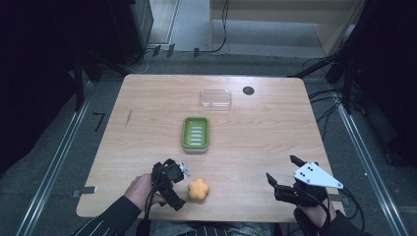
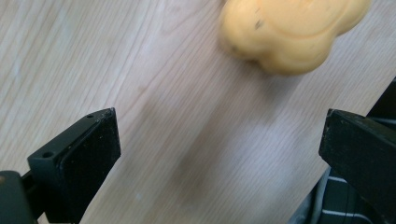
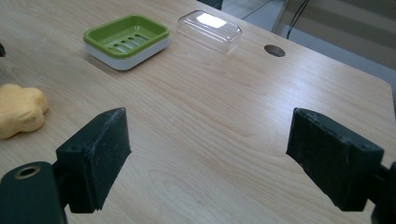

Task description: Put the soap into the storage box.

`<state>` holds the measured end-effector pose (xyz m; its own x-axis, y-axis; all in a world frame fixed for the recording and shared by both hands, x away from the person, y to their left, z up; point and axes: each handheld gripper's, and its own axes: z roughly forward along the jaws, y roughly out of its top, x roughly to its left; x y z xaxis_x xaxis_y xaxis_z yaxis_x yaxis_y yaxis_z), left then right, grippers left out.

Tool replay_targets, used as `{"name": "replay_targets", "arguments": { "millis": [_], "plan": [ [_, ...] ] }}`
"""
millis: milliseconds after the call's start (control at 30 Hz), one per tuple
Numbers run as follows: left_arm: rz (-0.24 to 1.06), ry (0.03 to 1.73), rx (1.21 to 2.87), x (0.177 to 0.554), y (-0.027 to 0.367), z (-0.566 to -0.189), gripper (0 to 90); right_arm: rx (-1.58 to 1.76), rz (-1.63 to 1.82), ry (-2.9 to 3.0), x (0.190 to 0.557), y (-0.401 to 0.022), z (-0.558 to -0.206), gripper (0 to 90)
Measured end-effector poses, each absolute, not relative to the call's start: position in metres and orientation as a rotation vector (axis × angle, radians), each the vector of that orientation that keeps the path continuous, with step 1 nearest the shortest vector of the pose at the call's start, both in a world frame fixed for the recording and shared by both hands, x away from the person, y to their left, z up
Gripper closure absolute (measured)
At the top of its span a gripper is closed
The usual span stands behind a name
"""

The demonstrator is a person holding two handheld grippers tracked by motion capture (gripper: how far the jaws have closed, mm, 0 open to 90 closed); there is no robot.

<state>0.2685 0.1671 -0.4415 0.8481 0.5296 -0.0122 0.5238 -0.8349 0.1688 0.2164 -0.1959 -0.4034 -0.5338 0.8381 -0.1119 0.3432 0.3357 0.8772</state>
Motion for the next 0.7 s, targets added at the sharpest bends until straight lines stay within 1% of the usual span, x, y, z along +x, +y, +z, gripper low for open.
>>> {"name": "replay_targets", "arguments": {
  "millis": [267,533,600,700],
  "plan": [
    [0.057,0.767,2.871,0.269,0.156,-0.443,0.0,1.034,1.14,2.04,0.216,-0.196,-0.404,13.6],
    [0.045,0.661,2.924,0.271,0.138,-0.446,0.0,1.033,1.139,2.041,0.217,-0.196,-0.404,13.6],
    [0.046,0.67,2.914,0.271,0.136,-0.447,0.0,1.033,1.14,2.04,0.217,-0.196,-0.404,13.6],
    [0.037,0.638,2.936,0.273,0.131,-0.448,0.0,1.032,1.141,2.04,0.217,-0.196,-0.404,13.6]
  ]
}}
